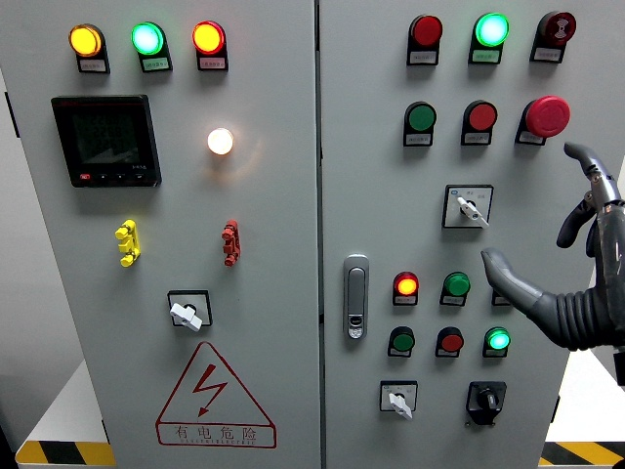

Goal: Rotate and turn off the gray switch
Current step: 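Reach the right hand up toward the upper white-handled rotary switch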

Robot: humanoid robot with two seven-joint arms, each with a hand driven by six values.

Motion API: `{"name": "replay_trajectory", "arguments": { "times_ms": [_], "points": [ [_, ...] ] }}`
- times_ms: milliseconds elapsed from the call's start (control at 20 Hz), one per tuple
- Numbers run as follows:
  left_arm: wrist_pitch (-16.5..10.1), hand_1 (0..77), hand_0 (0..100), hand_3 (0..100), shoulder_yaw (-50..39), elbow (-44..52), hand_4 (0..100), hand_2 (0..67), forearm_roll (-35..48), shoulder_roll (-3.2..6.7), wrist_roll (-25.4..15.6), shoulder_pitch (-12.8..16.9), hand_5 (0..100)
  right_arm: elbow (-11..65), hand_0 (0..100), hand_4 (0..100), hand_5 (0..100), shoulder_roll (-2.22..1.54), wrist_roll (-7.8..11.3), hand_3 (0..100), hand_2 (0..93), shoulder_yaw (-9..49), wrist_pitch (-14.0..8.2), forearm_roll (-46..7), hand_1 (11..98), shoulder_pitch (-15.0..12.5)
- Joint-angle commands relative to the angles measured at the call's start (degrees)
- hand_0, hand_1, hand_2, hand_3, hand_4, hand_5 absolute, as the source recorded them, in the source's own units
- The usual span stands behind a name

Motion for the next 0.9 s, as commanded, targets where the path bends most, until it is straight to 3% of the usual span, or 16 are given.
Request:
{"name": "replay_trajectory", "arguments": {
  "times_ms": [0,150,300,450,550,700,850],
  "points": [
    [0.0,0.0,0,21,0.0,0.0,12,10.1,0.0,0.09,0.0,0.0,13,0.0,0,92,100,-0.13,0.0,81,19.2,0.1,0.0,0.0,46.4,0.5],
    [0.0,0.0,0,21,0.0,0.0,12,10.1,0.0,0.09,0.0,-0.1,13,-0.1,0,92,100,-0.31,-0.61,81,19.3,0.0,0.0,0.2,46.4,1.5],
    [0.0,0.0,0,21,0.0,0.0,12,10.1,0.0,0.09,0.0,0.0,13,-0.3,0,92,100,-0.22,-0.79,82,17.3,0.0,-0.1,0.2,46.4,1.4],
    [0.0,0.0,0,21,0.0,0.0,12,10.1,0.0,0.09,0.0,0.0,13,-1.4,0,92,100,-0.13,-2.63,82,17.8,0.0,-0.3,0.3,46.4,1.6],
    [0.0,0.0,0,21,0.0,0.0,12,10.1,0.0,0.0,-0.1,0.0,13,-2.6,0,92,99,-0.04,-3.42,82,20.5,-0.1,-0.7,0.5,46.2,1.6],
    [0.0,0.0,0,21,0.0,0.0,12,10.1,0.0,0.0,0.0,0.0,13,-5.2,0,92,99,-0.04,-4.21,83,36.0,-0.2,-1.6,3.1,45.9,2.0],
    [0.0,0.0,0,21,0.0,0.0,12,10.1,0.0,0.0,0.0,0.0,13,-7.5,0,93,97,0.04,-5.18,83,39.3,-0.3,-1.7,3.9,45.5,2.8]
  ]
}}
